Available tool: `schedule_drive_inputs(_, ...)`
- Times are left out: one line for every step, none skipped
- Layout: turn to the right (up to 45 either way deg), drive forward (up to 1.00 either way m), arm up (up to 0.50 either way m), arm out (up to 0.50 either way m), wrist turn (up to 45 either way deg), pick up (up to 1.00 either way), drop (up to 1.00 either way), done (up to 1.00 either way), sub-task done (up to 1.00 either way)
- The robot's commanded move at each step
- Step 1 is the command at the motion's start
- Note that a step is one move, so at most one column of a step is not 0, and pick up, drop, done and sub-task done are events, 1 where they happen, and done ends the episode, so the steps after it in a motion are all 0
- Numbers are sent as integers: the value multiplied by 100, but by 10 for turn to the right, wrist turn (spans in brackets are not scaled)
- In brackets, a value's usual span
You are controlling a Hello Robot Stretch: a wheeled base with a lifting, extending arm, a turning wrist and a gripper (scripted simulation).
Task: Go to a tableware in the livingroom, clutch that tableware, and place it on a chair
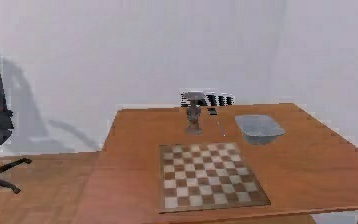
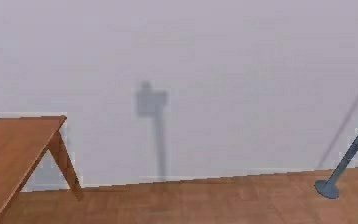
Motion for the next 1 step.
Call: schedule_drive_inputs(-450,0,0,0,0,0,0,0,0)
